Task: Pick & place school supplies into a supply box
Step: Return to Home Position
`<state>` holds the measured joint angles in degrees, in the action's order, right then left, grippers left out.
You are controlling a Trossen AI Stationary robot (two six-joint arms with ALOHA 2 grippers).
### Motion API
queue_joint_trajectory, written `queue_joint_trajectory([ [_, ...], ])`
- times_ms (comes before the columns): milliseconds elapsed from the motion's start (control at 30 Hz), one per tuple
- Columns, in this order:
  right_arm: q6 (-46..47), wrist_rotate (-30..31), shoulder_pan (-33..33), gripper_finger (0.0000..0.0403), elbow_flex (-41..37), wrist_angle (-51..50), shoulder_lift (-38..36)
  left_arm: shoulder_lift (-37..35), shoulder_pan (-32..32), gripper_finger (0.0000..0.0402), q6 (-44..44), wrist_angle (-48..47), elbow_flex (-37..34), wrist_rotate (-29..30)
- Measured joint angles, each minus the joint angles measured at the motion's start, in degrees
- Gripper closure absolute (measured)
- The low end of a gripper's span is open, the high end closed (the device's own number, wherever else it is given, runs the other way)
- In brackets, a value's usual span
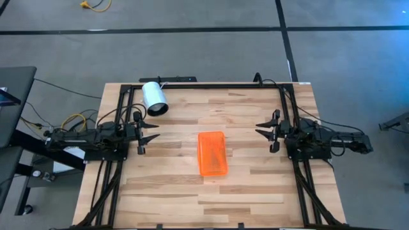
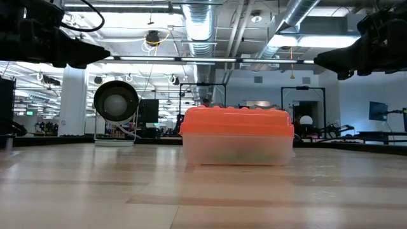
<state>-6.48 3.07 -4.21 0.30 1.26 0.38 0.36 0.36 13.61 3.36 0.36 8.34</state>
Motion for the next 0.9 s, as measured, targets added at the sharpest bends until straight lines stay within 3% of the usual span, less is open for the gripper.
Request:
queue_joint_trajectory([
  [900, 0.02, -0.04, 0.0, 0.0305, -0.02, -0.02, 0.0, 0.0, 0.0, 0.024, -0.02, 0.0, 0.0, -0.02],
])
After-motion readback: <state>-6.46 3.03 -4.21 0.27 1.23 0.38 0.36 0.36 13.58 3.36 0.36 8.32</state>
